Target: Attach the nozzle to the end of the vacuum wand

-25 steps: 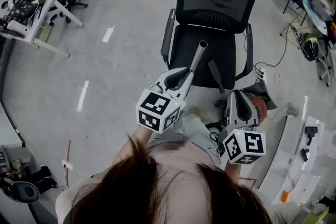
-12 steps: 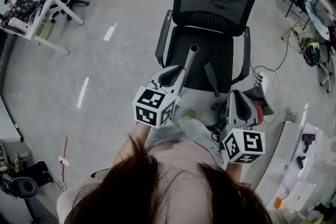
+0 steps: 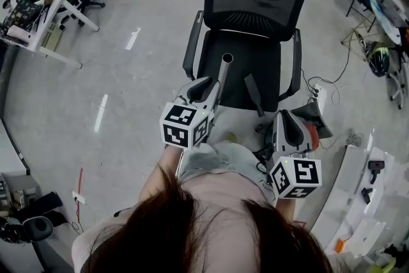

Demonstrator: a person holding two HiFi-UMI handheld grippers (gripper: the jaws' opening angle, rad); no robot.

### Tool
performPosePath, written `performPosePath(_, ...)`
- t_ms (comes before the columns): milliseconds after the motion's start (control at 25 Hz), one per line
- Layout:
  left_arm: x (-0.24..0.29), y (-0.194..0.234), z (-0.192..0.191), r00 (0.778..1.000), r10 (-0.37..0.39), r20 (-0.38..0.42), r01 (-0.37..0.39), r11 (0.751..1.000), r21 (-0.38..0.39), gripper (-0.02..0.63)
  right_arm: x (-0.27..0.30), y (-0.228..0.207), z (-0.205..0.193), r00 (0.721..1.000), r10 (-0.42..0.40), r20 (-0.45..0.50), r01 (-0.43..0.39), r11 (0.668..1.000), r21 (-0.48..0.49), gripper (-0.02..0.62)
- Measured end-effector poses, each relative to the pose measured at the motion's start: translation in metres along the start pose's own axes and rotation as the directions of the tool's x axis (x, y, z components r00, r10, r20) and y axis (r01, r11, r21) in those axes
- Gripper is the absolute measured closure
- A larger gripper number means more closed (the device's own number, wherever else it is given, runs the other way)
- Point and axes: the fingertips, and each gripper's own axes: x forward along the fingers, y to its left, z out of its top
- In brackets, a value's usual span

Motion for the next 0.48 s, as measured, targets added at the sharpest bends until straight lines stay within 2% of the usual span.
performPosePath(480, 0.046, 0.012, -0.027, 0.997, 0.012, -0.071, -0.012, 1.0, 0.0, 0.483, 0.0, -0.012, -0.013, 0.999, -0.015, -0.039, 0.015, 1.0, -0.01, 0.568)
